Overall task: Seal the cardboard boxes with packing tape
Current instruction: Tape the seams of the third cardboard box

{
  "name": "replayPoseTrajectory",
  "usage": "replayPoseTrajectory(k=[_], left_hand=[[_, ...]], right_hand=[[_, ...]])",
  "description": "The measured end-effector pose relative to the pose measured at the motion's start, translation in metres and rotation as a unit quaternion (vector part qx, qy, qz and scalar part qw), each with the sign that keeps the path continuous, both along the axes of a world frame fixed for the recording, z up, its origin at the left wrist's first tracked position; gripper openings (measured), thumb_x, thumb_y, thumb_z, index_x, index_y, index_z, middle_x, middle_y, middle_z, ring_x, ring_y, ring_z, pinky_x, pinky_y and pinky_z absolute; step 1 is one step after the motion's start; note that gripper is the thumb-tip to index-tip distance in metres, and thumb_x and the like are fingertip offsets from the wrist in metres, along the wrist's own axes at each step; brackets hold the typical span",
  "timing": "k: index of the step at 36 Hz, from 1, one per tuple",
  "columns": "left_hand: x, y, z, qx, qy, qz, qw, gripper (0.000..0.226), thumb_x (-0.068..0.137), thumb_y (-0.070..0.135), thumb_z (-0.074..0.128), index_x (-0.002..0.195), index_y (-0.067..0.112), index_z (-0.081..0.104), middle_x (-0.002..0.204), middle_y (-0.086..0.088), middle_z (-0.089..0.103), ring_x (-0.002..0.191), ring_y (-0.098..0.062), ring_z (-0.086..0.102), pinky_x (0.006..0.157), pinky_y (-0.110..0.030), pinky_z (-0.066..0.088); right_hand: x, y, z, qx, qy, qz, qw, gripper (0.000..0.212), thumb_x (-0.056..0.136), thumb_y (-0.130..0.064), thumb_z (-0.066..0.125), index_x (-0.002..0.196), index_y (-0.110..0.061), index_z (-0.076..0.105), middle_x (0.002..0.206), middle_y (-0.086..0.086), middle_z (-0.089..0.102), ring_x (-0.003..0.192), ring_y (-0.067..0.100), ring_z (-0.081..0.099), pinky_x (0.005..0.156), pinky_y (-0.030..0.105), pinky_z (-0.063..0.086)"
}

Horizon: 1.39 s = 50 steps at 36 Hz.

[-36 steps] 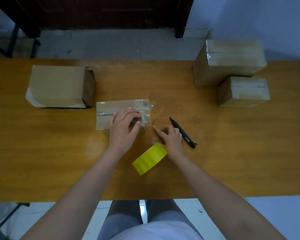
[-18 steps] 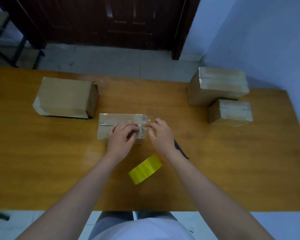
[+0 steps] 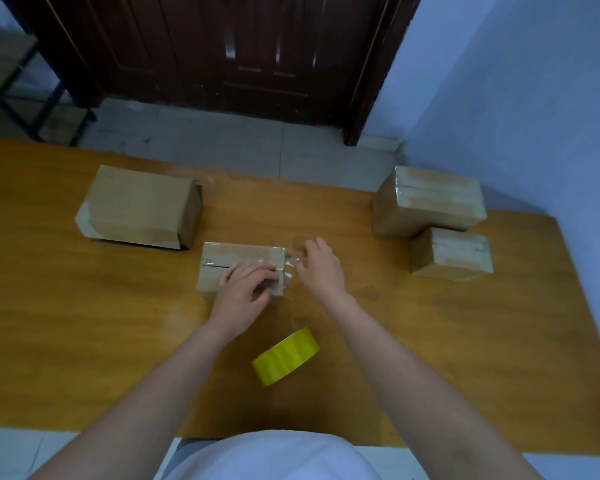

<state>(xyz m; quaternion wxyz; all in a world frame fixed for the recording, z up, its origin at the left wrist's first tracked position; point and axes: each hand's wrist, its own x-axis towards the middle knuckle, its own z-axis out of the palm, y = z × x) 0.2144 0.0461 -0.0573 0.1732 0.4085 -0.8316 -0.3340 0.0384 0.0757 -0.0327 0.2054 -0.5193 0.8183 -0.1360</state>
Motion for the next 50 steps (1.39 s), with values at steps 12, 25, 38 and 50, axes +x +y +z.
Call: replayPoseTrajectory(k=[12, 25, 38, 50], left_hand=[[0.000, -0.001, 0.000, 0.013, 0.009, 0.002, 1.000, 0.038, 0.077, 0.043, 0.044, 0.102, 0.028, 0.068, 0.115, 0.028, 0.052, 0.119, 0.002, 0.042, 0.105, -0.030, 0.018], [0.000, -0.003, 0.003, 0.036, -0.007, -0.013, 0.999, 0.022, 0.087, 0.018, 0.064, 0.108, 0.025, 0.066, 0.120, 0.024, 0.051, 0.124, -0.009, 0.044, 0.106, -0.027, 0.012], [-0.002, -0.004, 0.004, 0.041, 0.002, -0.003, 0.999, 0.024, 0.084, 0.011, 0.069, 0.106, 0.020, 0.070, 0.121, 0.020, 0.055, 0.126, -0.015, 0.047, 0.107, -0.032, 0.017], [-0.002, -0.005, 0.003, 0.042, 0.014, 0.000, 0.999, 0.026, 0.083, 0.009, 0.071, 0.106, 0.020, 0.071, 0.123, 0.014, 0.059, 0.125, -0.014, 0.047, 0.112, -0.043, 0.023]], right_hand=[[-0.008, -0.047, 0.021, 0.119, 0.168, 0.275, 0.939, 0.021, 0.094, -0.024, 0.050, 0.107, -0.023, 0.067, 0.115, 0.000, 0.061, 0.125, 0.025, 0.037, 0.111, 0.057, 0.011], [0.008, -0.038, 0.024, 0.174, 0.059, 0.156, 0.970, 0.019, 0.093, -0.012, 0.044, 0.079, -0.014, 0.057, 0.075, 0.001, 0.052, 0.082, 0.025, 0.048, 0.096, 0.044, 0.034], [0.015, 0.001, 0.031, 0.210, -0.025, 0.082, 0.974, 0.051, 0.093, -0.029, 0.046, 0.143, -0.018, 0.038, 0.148, 0.010, 0.033, 0.135, 0.033, 0.030, 0.112, 0.052, 0.021], [0.022, 0.022, 0.022, 0.079, -0.263, -0.003, 0.962, 0.041, 0.094, -0.016, 0.050, 0.135, -0.015, 0.047, 0.129, 0.007, 0.053, 0.116, 0.023, 0.051, 0.079, 0.022, 0.040]])
